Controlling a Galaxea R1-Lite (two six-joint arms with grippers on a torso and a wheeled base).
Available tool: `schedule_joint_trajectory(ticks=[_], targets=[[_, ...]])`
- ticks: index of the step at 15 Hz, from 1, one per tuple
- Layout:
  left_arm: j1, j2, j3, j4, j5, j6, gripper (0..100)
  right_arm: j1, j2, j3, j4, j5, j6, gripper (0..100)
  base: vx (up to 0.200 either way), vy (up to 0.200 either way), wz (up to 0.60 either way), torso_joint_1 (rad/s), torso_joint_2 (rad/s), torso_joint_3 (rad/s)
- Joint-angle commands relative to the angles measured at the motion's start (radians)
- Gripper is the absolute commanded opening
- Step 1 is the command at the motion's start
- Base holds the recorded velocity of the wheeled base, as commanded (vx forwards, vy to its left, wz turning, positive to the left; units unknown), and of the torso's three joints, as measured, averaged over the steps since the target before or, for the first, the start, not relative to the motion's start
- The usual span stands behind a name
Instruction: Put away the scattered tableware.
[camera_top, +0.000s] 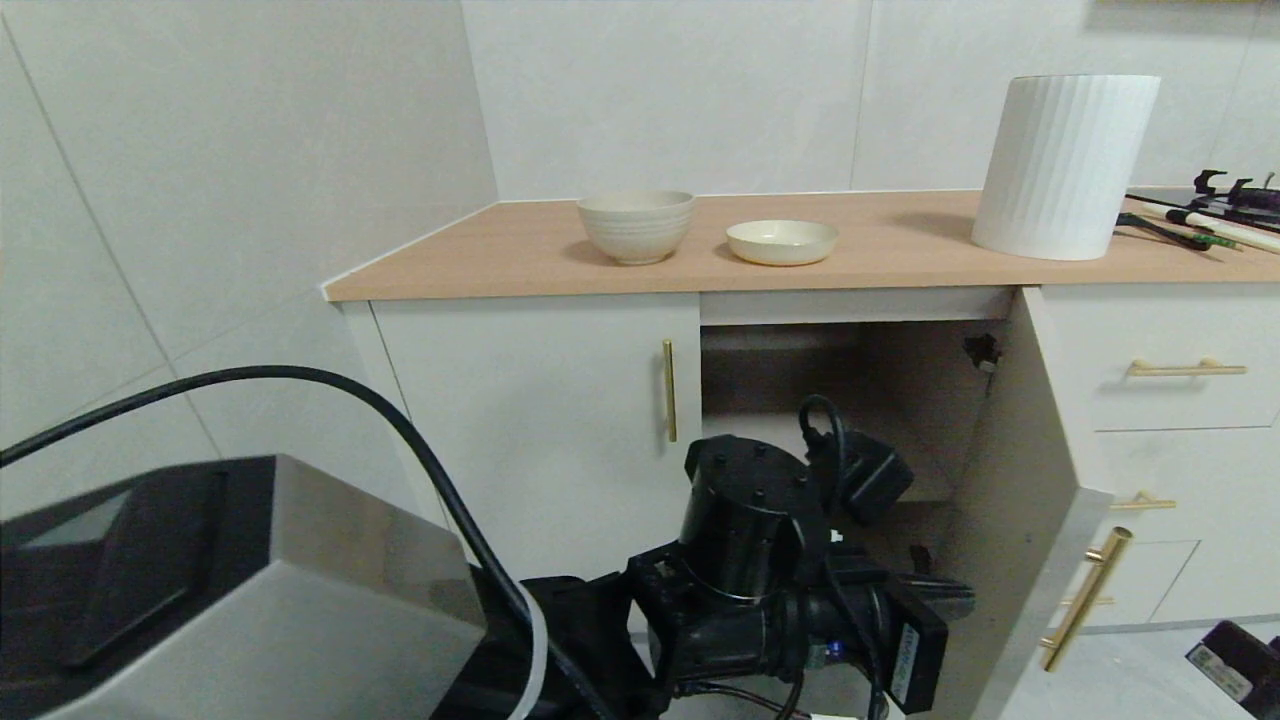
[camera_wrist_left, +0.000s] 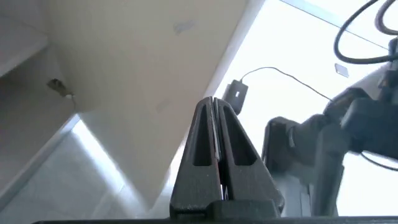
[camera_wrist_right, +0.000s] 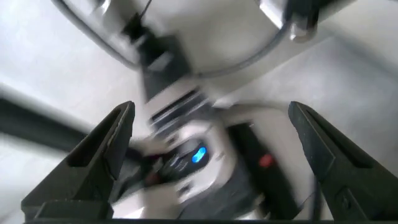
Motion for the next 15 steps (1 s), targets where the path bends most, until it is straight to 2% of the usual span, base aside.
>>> schedule_joint_trajectory(ticks=[1, 2, 3, 5, 7, 8, 10, 11, 12, 13, 15], targets=[[0.075, -0.075, 0.097, -0.058, -0.001, -0.001, 0, 0.013, -0.044, -0.010, 0.005, 0.001, 0.000, 100, 0.000, 0.000, 0.00, 0.000, 0.00, 0.000], [0.111, -0.076, 0.109, -0.072, 0.000, 0.000, 0, 0.013, -0.041, -0.011, 0.005, 0.001, 0.000, 100, 0.000, 0.000, 0.00, 0.000, 0.00, 0.000], [0.184, -0.098, 0.132, -0.082, 0.005, 0.000, 0, 0.011, -0.033, -0.024, 0.006, 0.001, 0.003, 100, 0.000, 0.000, 0.00, 0.000, 0.00, 0.000], [0.293, -0.190, 0.200, -0.081, 0.006, -0.001, 0, 0.008, -0.008, -0.037, 0.005, 0.001, 0.014, 100, 0.000, 0.000, 0.00, 0.000, 0.00, 0.000], [0.365, -0.297, 0.270, -0.072, 0.006, -0.007, 0, 0.010, 0.001, -0.057, 0.006, 0.002, 0.014, 100, 0.000, 0.000, 0.00, 0.000, 0.00, 0.000], [0.419, -0.394, 0.336, -0.053, 0.006, -0.006, 0, 0.014, 0.033, -0.087, 0.014, 0.001, 0.012, 100, 0.000, 0.000, 0.00, 0.000, 0.00, 0.000], [0.462, -0.500, 0.387, 0.013, 0.006, -0.006, 0, 0.040, 0.065, -0.169, 0.123, -0.004, 0.012, 100, 0.000, 0.000, 0.00, 0.000, 0.00, 0.000], [0.496, -0.607, 0.401, 0.131, 0.006, -0.003, 0, 0.051, 0.125, -0.347, 0.333, -0.130, 0.012, 100, 0.000, 0.000, 0.00, 0.000, 0.00, 0.000], [0.517, -0.668, 0.392, 0.229, 0.006, 0.000, 0, 0.053, 0.176, -0.453, 0.433, -0.263, 0.008, 100, 0.000, 0.000, 0.00, 0.000, 0.00, 0.000], [0.540, -0.725, 0.369, 0.336, 0.009, 0.002, 0, 0.054, 0.209, -0.544, 0.468, -0.340, 0.009, 100, 0.000, 0.000, 0.00, 0.000, 0.00, 0.000], [0.569, -0.782, 0.342, 0.458, 0.009, 0.002, 0, 0.049, 0.223, -0.617, 0.480, -0.353, 0.009, 100, 0.000, 0.000, 0.00, 0.000, 0.00, 0.000]])
